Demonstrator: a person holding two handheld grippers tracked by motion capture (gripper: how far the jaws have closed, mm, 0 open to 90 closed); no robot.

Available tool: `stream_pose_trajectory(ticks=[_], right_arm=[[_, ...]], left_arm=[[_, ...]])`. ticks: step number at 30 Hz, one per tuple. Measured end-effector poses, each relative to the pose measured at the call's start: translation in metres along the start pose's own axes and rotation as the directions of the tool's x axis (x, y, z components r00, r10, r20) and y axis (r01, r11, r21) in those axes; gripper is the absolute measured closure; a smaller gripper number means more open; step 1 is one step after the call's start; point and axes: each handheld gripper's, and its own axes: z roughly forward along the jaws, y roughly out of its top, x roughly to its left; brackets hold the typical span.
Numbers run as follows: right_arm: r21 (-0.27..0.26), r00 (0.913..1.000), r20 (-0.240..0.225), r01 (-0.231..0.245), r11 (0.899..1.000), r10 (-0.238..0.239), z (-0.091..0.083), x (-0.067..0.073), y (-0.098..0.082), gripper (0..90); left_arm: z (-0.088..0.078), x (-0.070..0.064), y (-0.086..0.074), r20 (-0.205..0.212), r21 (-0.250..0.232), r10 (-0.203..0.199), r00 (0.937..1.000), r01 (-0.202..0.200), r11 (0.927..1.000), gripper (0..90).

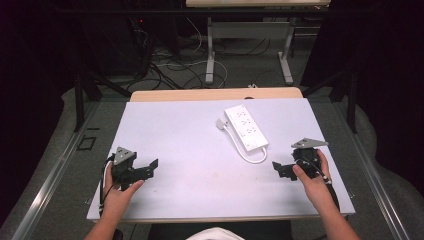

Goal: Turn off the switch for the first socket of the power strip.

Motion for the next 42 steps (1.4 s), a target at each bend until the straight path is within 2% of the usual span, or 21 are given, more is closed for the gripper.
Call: stream_pose_trajectory(ticks=[10,23,32,37,42], right_arm=[[-0.02,0.9974,0.031,-0.065,0.998,0.065,-0.002,-0.016,-0.018,0.0],[-0.035,0.9867,0.077,-0.141,0.989,0.144,0.003,-0.033,-0.036,0.0],[-0.022,0.9808,0.104,-0.164,0.986,0.165,0.009,-0.039,-0.048,0.0],[-0.02,0.9803,0.133,-0.144,0.989,0.146,0.01,-0.043,-0.052,0.0],[-0.018,0.9763,0.139,-0.165,0.986,0.166,0.011,-0.044,-0.054,0.0]], left_arm=[[0.0,0.0,0.0,-0.001,0.002,-0.001,1.0,0.001,1.0,11.2],[0.0,0.001,0.0,0.0,0.007,0.002,1.0,-0.002,1.0,11.2],[0.001,0.001,0.0,0.001,0.009,0.005,1.0,-0.005,1.0,11.2],[0.001,0.001,0.0,0.004,0.007,0.007,1.0,-0.007,1.0,11.2],[0.001,0.001,0.0,0.005,0.014,0.008,1.0,-0.008,0.9999,11.2]])
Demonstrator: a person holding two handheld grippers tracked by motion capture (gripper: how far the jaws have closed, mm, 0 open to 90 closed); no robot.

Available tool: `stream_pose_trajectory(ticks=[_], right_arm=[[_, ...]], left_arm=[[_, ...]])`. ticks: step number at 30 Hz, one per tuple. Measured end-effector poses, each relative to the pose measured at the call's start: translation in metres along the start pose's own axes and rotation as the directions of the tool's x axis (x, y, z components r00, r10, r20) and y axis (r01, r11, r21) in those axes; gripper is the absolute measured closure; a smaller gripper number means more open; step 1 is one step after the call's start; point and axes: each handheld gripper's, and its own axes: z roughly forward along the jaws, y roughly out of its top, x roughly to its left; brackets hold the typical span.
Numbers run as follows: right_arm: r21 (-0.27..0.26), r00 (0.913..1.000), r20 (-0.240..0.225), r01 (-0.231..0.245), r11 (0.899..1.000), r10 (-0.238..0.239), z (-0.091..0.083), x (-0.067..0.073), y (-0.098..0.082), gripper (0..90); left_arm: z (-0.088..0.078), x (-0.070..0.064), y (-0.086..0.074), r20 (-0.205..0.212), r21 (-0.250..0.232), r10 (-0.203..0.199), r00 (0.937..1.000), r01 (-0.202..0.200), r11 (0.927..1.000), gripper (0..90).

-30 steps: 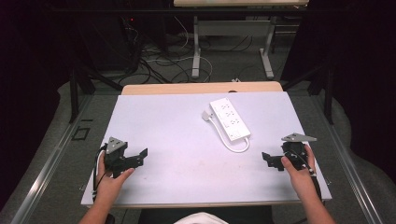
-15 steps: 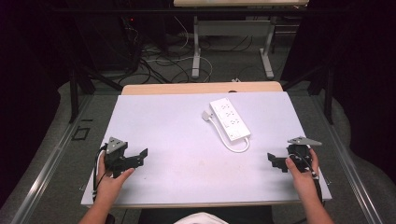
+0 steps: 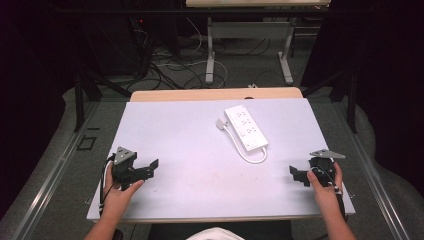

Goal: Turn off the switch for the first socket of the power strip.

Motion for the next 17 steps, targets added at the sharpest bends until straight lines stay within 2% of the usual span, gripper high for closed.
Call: stream_pose_trajectory(ticks=[17], right_arm=[[0.009,0.9999,-0.005,-0.009,1.0,0.009,0.0026,0.0001,-0.0015,0.0]], left_arm=[[-0.0004,0.0004,-0.0003,-0.003,-0.005,-0.008,1.0,0.008,1.0,11.2]])
